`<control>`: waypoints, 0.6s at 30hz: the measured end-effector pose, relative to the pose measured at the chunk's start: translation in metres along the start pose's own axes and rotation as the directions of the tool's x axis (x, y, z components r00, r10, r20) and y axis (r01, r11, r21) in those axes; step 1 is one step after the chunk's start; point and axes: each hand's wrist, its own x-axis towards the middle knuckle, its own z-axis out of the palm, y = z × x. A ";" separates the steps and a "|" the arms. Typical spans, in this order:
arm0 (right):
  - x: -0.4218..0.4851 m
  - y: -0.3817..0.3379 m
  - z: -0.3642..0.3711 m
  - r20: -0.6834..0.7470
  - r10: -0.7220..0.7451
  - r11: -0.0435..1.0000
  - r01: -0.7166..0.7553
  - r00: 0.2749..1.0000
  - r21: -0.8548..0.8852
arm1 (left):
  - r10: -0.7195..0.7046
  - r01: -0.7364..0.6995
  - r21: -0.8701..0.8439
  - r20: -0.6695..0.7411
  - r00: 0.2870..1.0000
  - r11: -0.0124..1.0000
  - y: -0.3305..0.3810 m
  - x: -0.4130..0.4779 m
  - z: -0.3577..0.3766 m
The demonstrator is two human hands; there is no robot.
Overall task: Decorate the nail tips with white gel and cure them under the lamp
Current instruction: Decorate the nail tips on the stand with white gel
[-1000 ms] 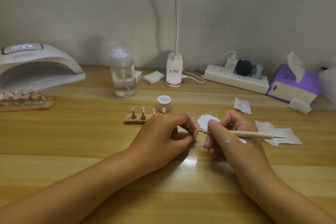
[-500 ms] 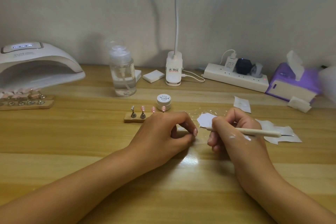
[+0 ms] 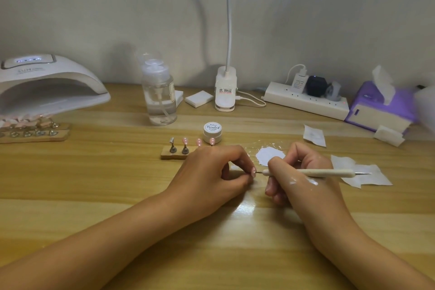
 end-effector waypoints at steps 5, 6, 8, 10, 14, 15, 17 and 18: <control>-0.001 0.000 -0.001 -0.017 -0.011 1.000 0.011 1.000 0.029 | 0.000 0.000 -0.002 -0.007 1.000 1.000 0.000 0.000 0.000; -0.001 0.000 -0.001 -0.023 -0.014 0.999 0.015 1.000 0.029 | 0.001 -0.001 0.003 -0.008 1.000 1.000 0.001 0.000 0.000; 0.000 0.000 -0.001 -0.016 -0.020 1.000 0.020 1.000 0.003 | 0.001 -0.001 0.003 -0.005 1.000 1.000 0.001 0.000 0.000; 0.000 0.001 -0.001 -0.007 -0.020 1.000 0.020 1.000 -0.016 | 0.005 -0.005 0.001 -0.004 1.000 1.000 0.001 0.000 0.000; 0.000 0.002 -0.002 -0.007 -0.020 1.000 0.020 1.000 -0.021 | 0.004 -0.004 0.001 -0.005 1.000 1.000 0.001 0.000 0.000; 0.000 0.002 -0.002 0.000 -0.024 0.999 0.024 1.000 -0.023 | 0.007 -0.007 0.005 -0.005 1.000 1.000 0.001 0.000 0.000; 0.000 0.002 -0.002 0.006 -0.033 0.999 0.033 0.999 -0.005 | 0.010 -0.009 0.015 -0.005 1.000 1.000 0.001 0.000 0.000; -0.001 0.001 -0.002 -0.010 -0.040 0.999 0.040 0.999 0.025 | 0.008 -0.008 0.016 -0.008 1.000 1.000 0.001 0.000 0.000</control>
